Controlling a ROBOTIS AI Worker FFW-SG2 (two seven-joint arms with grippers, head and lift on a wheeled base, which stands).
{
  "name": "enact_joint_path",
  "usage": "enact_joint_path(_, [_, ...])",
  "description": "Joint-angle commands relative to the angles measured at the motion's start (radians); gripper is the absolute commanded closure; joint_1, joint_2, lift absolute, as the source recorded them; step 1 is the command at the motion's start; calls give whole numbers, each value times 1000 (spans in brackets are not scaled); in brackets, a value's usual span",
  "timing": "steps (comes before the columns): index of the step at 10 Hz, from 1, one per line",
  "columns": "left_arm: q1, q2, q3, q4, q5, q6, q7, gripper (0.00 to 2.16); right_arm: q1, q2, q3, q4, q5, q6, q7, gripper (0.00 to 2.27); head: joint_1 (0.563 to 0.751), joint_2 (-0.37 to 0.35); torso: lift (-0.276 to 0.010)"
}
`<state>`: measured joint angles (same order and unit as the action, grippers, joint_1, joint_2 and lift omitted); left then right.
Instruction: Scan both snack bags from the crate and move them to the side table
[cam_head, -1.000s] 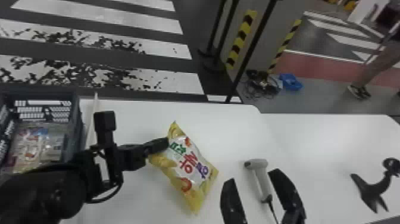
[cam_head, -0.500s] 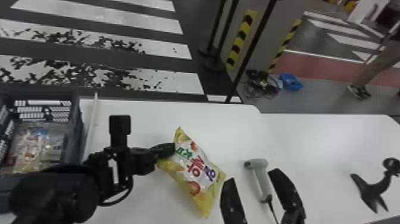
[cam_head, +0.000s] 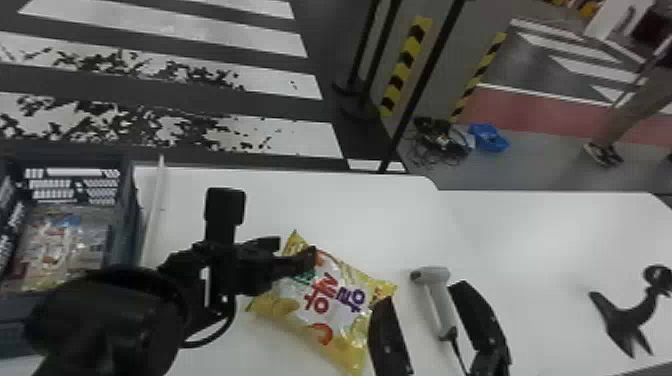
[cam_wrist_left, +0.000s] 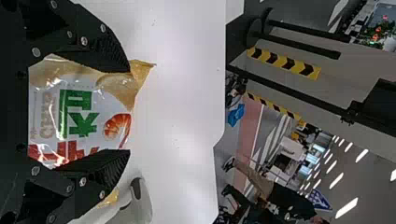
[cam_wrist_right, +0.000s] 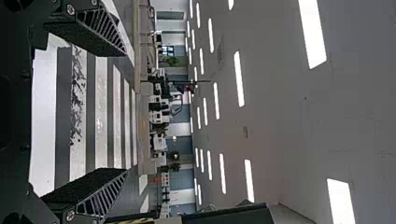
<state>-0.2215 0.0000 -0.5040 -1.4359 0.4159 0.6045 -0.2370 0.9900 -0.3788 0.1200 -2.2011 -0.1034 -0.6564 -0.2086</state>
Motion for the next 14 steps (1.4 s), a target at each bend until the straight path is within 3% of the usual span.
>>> enact_joint_path(1, [25,-3,-2,-95,-38,42,13,33,-7,0,3,3,-2,5,0,110,695,-350,-95])
enact_joint_path(4, [125,-3,1,-363,-141,137,84,33,-14,0,7,14,-4,5,0,110,695,-350,-95])
enact_joint_path(5, [166,-3,10,-469,-160,168,111,33,-19,0,10,18,-6,5,0,110,695,-350,-95])
enact_joint_path(7, [258,-3,87,-630,-157,177,122,63,-33,-8,16,21,-9,11,0,110,695,-350,-95])
enact_joint_path(8, [301,37,125,-699,-154,180,131,66,-39,-11,24,24,-9,15,0,110,695,-350,-95])
enact_joint_path(10, [410,146,199,-847,-154,168,185,70,-50,-15,32,30,-9,24,0,110,695,-350,-95])
enact_joint_path(11, [473,186,248,-914,-157,150,200,70,-60,-15,36,44,-12,27,0,110,695,-304,-95])
enact_joint_path(13, [619,250,364,-1051,-154,70,226,66,-80,-20,43,67,-24,27,0,110,695,-202,-95])
enact_joint_path(14, [668,275,417,-1103,-155,61,263,66,-86,-20,49,73,-27,27,0,110,695,-176,-95])
